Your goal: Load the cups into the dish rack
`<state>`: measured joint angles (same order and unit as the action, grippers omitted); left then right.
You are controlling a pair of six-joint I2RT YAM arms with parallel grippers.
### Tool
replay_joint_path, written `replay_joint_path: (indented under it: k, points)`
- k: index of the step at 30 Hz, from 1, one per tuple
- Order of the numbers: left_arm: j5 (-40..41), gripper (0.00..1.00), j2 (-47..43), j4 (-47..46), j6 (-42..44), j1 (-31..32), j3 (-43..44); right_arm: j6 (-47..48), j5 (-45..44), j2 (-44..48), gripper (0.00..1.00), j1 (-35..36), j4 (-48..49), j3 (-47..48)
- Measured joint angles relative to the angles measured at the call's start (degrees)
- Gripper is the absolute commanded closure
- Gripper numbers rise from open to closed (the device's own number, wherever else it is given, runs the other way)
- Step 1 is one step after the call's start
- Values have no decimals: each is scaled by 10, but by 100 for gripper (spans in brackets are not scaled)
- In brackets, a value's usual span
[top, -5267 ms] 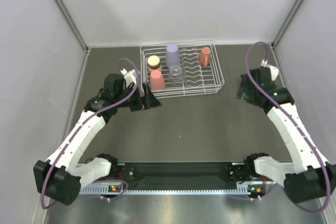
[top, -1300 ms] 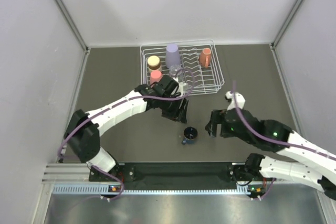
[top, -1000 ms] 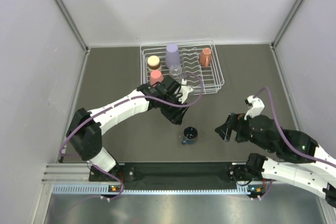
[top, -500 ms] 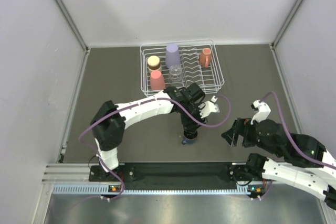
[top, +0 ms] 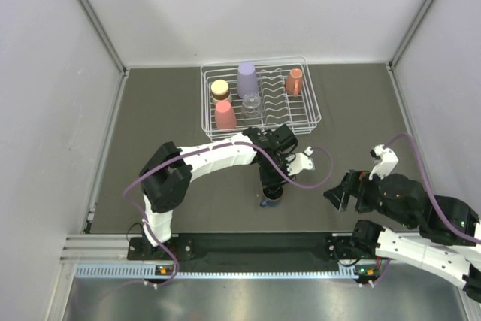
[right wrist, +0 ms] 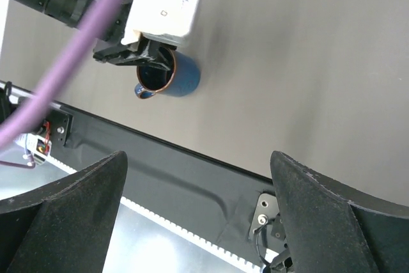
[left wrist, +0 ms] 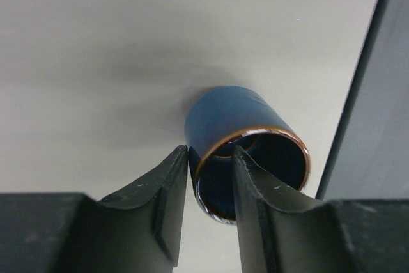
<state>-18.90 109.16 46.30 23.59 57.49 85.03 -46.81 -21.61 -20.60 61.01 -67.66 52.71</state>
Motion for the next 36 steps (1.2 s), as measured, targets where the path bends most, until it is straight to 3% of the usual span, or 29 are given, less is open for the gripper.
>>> replay_joint_path:
  k: [6, 10, 22, 28, 36]
  points:
    - [38, 71, 18, -2, -6, 11, 0, -4, -3, -14, 6, 0, -2, 3]
    - [47, 100, 21, -3, -16, 16, 0, -10, -4, -16, 6, 0, -2, 3]
    - [124, 100, -19, -14, -58, 22, -16, -28, -9, -34, 0, 0, -1, 3]
    - [141, 100, -127, -46, -94, -14, -23, -30, -9, -57, 0, 0, 8, 3]
    - [209, 100, -308, -163, -148, -63, -89, -24, -6, -110, 0, 0, 53, 3]
